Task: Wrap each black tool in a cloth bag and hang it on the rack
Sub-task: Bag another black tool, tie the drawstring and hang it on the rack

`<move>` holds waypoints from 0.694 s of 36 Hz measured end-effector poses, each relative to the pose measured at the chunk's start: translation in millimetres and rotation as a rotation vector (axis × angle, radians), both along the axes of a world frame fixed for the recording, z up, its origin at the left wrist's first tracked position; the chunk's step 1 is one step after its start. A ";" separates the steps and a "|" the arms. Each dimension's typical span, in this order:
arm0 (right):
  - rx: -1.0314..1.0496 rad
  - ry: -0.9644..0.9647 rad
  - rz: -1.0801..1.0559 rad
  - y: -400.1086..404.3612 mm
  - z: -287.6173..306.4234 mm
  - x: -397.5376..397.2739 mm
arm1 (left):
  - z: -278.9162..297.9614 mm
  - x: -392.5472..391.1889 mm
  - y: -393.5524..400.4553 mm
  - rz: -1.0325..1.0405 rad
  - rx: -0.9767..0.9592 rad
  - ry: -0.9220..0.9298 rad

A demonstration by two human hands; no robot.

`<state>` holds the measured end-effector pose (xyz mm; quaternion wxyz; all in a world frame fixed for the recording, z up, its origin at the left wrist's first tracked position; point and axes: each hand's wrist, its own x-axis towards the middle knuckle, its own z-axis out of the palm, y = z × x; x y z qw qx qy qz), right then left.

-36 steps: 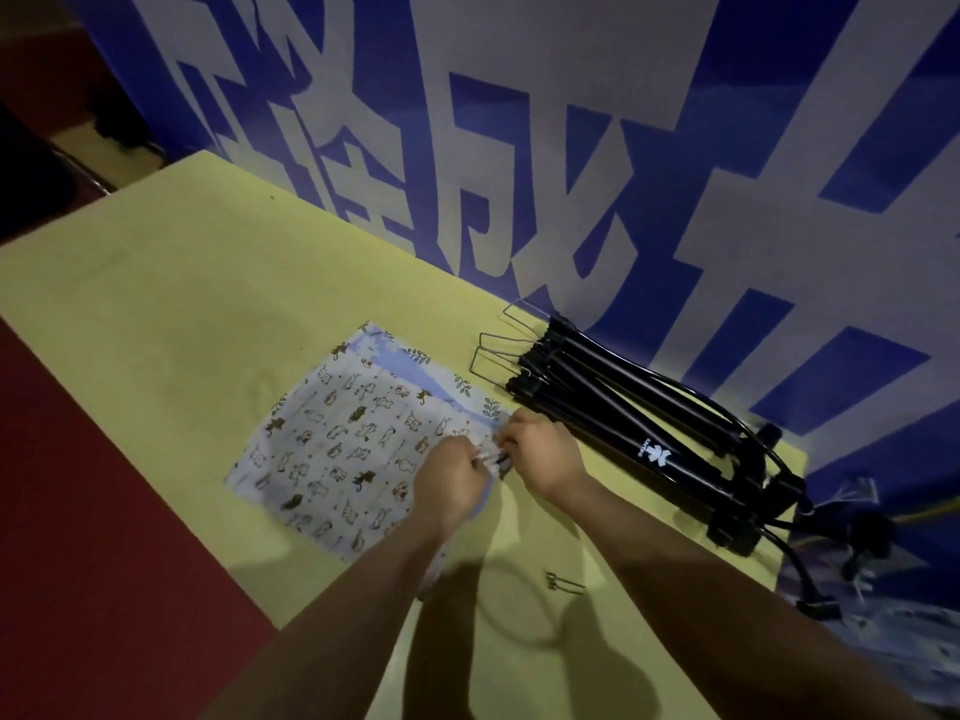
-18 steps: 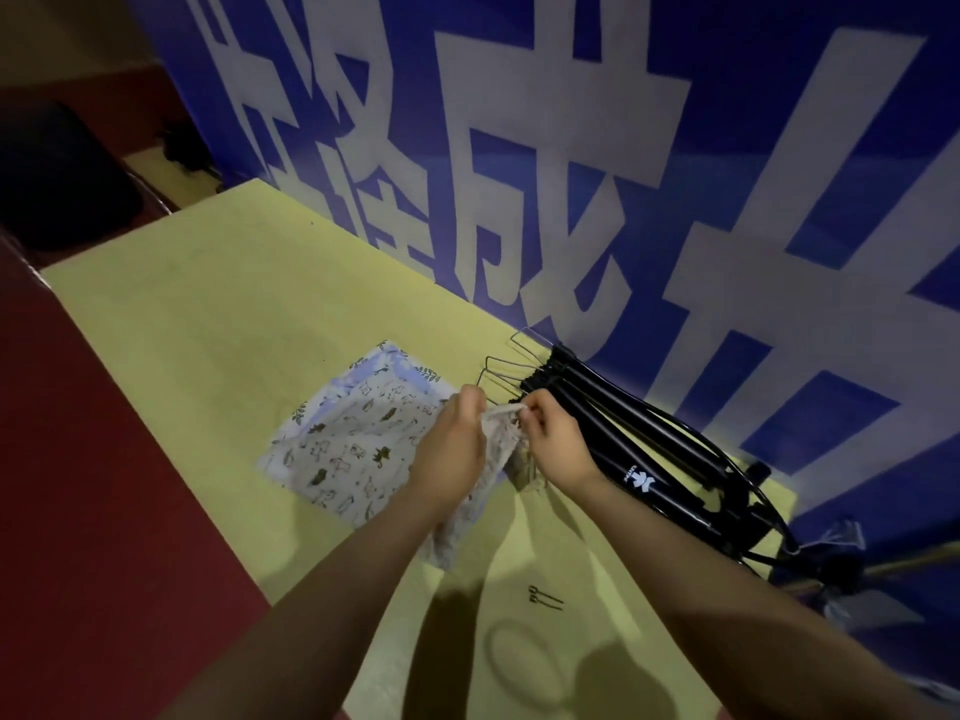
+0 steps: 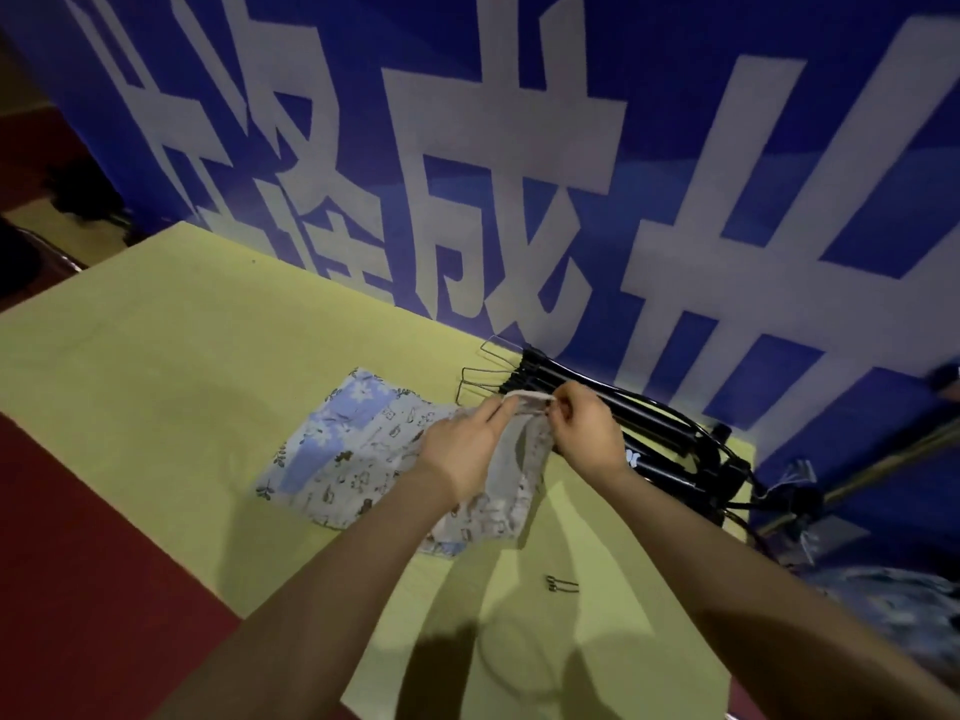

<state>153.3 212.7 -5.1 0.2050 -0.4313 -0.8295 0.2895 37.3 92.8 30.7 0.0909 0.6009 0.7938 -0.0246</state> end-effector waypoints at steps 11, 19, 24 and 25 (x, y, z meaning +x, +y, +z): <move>-0.099 -0.221 -0.098 -48.7 -58.6 57.0 | -37.8 8.9 -9.8 -0.079 -0.063 -0.230; -0.232 -0.378 0.034 -85.6 -98.2 80.0 | -64.6 19.8 -16.5 -0.108 0.005 -0.302; -0.310 -0.309 -0.004 -86.7 -94.6 80.0 | -68.0 20.8 -21.8 -0.094 0.025 -0.346; -0.330 -0.288 0.000 -86.0 -93.7 81.5 | -67.9 20.7 -22.5 -0.086 0.021 -0.355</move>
